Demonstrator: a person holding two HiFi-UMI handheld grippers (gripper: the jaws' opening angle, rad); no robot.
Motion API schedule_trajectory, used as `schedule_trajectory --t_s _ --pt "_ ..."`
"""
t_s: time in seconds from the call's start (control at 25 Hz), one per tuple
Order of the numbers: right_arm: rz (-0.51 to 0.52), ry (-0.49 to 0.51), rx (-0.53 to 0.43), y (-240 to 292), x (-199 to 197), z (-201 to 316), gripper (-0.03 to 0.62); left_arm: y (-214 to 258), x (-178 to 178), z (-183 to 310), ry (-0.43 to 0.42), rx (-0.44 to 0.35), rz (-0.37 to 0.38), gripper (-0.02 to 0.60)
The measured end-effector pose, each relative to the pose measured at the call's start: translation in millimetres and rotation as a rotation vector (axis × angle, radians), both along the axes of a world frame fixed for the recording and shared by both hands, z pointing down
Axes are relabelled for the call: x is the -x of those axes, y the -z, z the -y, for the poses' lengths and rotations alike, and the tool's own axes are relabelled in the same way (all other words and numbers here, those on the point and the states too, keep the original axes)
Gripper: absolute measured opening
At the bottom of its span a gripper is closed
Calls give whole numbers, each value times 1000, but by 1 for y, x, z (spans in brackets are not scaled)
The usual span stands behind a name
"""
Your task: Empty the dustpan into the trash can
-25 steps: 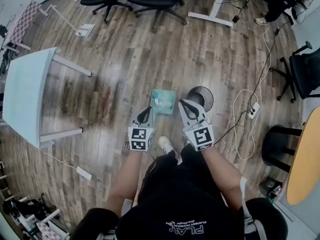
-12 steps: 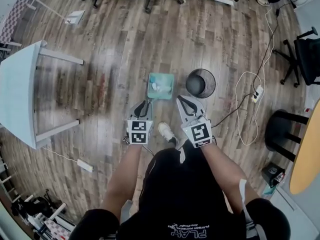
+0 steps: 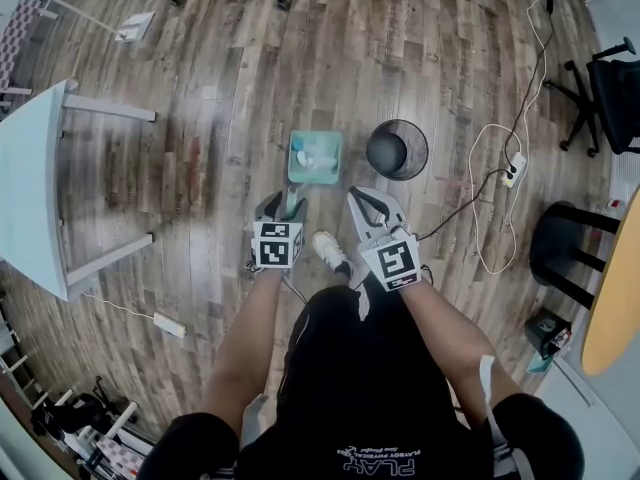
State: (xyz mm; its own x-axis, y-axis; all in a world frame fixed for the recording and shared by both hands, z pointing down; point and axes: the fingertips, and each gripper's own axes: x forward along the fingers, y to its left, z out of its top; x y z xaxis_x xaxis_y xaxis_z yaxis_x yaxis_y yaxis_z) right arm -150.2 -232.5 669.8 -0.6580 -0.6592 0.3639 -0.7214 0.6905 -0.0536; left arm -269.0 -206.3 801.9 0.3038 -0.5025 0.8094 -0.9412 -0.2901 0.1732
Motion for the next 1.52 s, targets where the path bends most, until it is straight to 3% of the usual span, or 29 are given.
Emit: schedule_trajectory --t_s 0.56,0.76,0.92,1.2,1.4,1.52 --pt "-33 -35 30 -26 -28 5 24 -48 -9 10 76 117 -26 222" --pt "-38 -68 33 -29 -50 11 24 -54 -9 10 94 155 9 211" --pt "-31 -82 43 -31 -57 8 24 -52 0 13 147 146 30 160" --pt "-18 -75 46 -29 -61 2 23 -51 7 15 178 145 41 160" --pt "-21 -76 51 -30 -70 2 24 -53 -3 15 151 155 48 148" --pt "-19 -74 58 -32 -69 -2 23 -52 -4 15 113 127 118 114"
